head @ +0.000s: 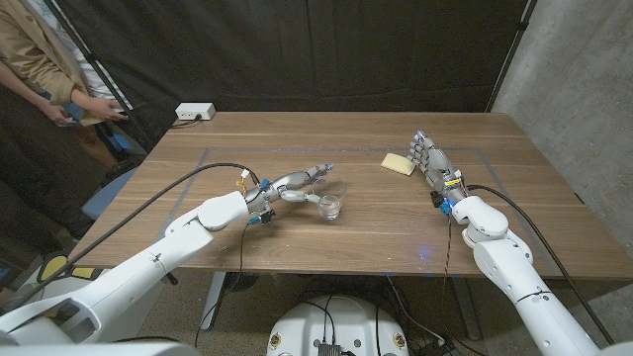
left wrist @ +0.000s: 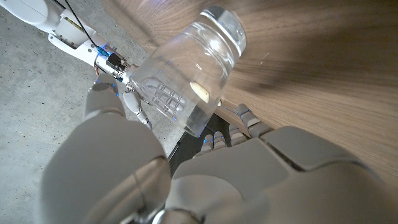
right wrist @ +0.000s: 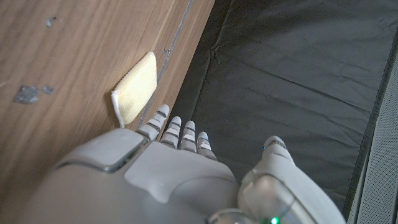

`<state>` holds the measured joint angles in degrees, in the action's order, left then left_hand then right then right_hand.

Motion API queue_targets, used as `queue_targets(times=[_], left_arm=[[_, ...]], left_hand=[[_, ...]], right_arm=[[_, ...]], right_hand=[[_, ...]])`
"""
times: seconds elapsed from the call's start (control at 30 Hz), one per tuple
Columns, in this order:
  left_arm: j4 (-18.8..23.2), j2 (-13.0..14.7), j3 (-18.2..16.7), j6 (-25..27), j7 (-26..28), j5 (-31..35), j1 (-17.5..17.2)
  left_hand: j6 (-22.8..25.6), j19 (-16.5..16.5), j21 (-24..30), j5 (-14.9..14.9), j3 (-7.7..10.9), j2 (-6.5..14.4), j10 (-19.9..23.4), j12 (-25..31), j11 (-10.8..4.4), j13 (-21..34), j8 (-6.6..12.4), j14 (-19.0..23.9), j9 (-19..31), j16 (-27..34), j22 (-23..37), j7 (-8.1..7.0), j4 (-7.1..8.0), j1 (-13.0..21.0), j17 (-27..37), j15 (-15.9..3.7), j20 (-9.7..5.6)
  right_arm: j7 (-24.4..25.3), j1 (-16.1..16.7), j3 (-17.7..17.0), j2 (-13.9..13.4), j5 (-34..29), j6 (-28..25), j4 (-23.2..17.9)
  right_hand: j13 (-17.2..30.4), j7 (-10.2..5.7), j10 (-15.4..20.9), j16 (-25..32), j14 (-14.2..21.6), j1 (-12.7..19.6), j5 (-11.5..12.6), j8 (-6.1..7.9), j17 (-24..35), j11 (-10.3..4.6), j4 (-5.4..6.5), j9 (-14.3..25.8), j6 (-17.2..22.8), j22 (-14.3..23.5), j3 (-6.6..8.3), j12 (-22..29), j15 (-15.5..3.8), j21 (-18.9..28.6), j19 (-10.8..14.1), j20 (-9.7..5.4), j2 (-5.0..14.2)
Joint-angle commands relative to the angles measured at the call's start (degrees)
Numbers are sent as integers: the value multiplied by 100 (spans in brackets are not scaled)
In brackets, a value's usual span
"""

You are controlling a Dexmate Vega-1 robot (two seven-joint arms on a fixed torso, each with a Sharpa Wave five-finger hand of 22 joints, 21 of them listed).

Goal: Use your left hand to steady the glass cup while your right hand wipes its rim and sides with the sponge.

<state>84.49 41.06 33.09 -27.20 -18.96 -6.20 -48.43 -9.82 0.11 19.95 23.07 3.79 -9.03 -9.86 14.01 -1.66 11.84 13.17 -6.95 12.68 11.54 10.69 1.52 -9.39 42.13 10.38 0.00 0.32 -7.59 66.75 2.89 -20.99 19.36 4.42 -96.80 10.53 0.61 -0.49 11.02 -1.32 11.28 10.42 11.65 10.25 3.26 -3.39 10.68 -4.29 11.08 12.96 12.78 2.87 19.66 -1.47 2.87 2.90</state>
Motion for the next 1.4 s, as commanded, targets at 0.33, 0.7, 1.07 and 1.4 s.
queue_targets(times=[0.33,0.7,1.07,1.4], left_arm=[[-501,-409,279,-216,-219,42,287],[-621,-626,50,-531,530,101,37],[-767,-918,-156,-603,991,-330,-218],[-752,-977,-214,-511,1078,-501,-255]], left_hand=[[-821,492,54,61,-105,152,542,221,-303,25,257,641,60,128,3,-286,4,710,5,-419,-135],[2293,1768,288,-228,-10,575,3056,660,-954,-5,1556,3167,71,356,31,-783,161,1999,32,-1178,-561],[4344,2415,638,-927,309,1116,4997,1003,-1020,143,2647,5191,61,564,86,-860,203,2573,269,-1296,-598],[4557,2560,737,-1082,396,1206,5235,1052,-1018,191,2774,5474,42,578,93,-813,190,2683,330,-1299,-619]], right_arm=[[35,-65,-24,73,-8,33,138],[45,-109,20,83,-12,7,161],[56,-146,72,42,-58,-21,145],[397,-163,272,-239,-604,-14,-20]], right_hand=[[26,-15,39,-6,41,-62,35,-12,19,-15,24,6,-1,7,-12,20,35,-30,18,-45,6],[26,-18,50,-5,50,-82,35,-15,20,-15,34,6,3,8,-23,18,42,-40,20,-45,8],[26,-21,52,-7,47,-110,35,-20,24,-16,52,6,4,8,-34,14,42,-49,22,-47,16],[26,-25,76,-10,50,-88,42,-17,19,-22,43,6,21,8,-22,17,13,-57,33,-67,43]])
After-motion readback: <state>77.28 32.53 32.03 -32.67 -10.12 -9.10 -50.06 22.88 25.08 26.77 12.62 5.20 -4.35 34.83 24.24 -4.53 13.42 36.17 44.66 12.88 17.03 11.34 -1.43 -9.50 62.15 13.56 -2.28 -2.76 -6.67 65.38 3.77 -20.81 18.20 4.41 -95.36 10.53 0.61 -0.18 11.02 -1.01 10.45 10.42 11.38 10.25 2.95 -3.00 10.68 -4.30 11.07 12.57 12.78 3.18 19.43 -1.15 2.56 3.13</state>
